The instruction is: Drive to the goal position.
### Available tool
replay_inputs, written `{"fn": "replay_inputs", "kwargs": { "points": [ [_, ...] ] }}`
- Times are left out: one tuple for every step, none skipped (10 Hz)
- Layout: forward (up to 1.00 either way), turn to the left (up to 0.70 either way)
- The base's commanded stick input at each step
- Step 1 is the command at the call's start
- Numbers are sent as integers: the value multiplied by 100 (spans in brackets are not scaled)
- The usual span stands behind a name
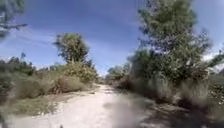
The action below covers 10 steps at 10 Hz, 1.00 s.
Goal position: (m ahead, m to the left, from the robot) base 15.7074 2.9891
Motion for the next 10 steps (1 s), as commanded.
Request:
{"fn": "replay_inputs", "kwargs": {
  "points": [
    [70,0],
    [70,0],
    [70,0],
    [70,0],
    [70,0],
    [70,0],
    [70,0],
    [70,-12],
    [70,-35],
    [70,0]
  ]
}}
